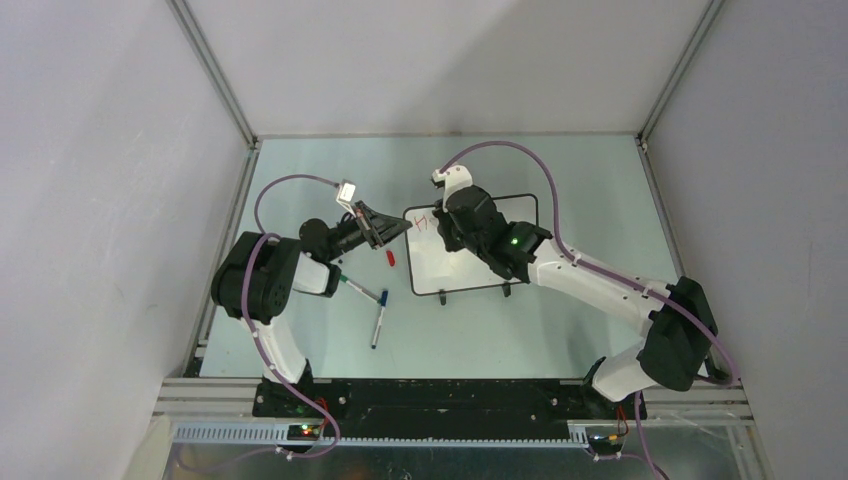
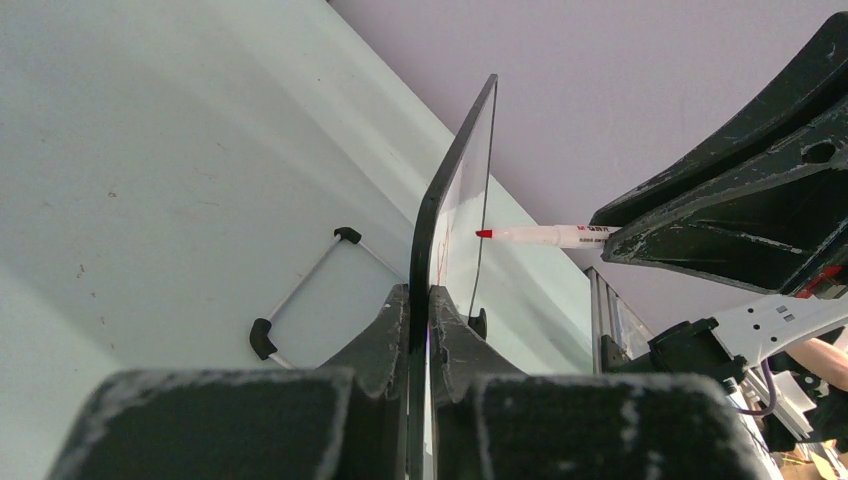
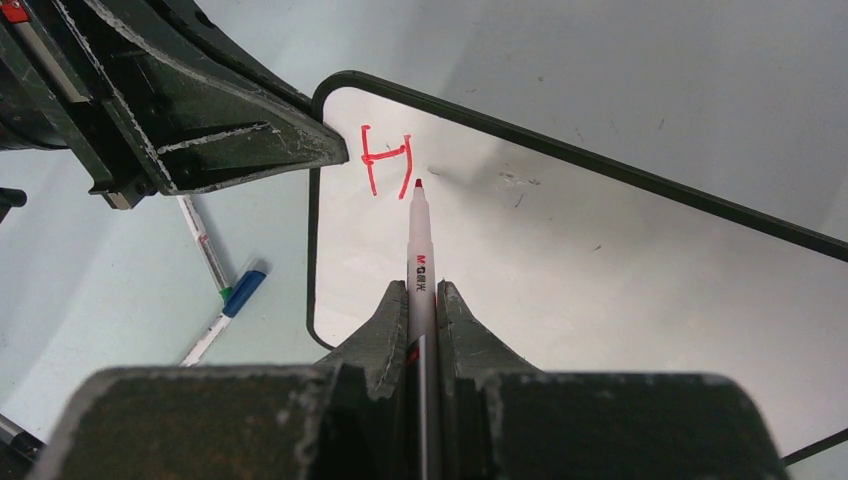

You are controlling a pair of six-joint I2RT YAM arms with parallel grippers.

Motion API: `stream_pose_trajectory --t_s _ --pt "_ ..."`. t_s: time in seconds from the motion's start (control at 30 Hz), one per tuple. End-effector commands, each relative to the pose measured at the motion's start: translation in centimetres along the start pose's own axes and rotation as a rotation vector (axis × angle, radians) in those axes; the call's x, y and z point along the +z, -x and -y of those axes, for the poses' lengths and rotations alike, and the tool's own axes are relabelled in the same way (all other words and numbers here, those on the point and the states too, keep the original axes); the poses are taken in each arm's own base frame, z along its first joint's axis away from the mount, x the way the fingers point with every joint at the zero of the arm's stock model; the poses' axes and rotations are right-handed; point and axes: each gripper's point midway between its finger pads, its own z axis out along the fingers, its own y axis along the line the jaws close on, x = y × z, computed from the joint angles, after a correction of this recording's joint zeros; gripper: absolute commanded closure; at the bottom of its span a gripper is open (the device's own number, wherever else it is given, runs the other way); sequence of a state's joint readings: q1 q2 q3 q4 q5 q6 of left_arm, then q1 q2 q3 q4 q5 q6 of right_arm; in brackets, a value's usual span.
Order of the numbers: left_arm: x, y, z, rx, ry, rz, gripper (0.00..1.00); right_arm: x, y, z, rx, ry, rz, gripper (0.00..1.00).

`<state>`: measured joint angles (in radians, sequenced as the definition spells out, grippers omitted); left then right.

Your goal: Write a sentence on the whiteboard

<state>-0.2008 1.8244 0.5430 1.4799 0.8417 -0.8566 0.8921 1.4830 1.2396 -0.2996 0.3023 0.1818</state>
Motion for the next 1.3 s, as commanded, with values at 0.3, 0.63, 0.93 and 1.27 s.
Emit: stream_pose_trajectory --t_s 0.3,0.63,0.93,1.27 --pt "0.6 1.2 1.3 0.088 -0.049 0.028 1.0 1.0 0.6 1.0 0.016 -0.036 0.025 1.0" --pt "0.5 1.2 1.3 0.09 -0.05 0.028 1.0 1.3 0.7 1.2 0.03 -0.035 0.029 1.0" --pt "0.5 1.2 1.3 0.09 -0.05 0.028 1.0 1.6 0.5 0.6 0.026 -0.007 0.011 1.0" --pt "0.5 1.2 1.3 0.089 -0.05 0.027 1.0 1.4 -0.2 0.6 0.015 -0.001 -0.019 1.0"
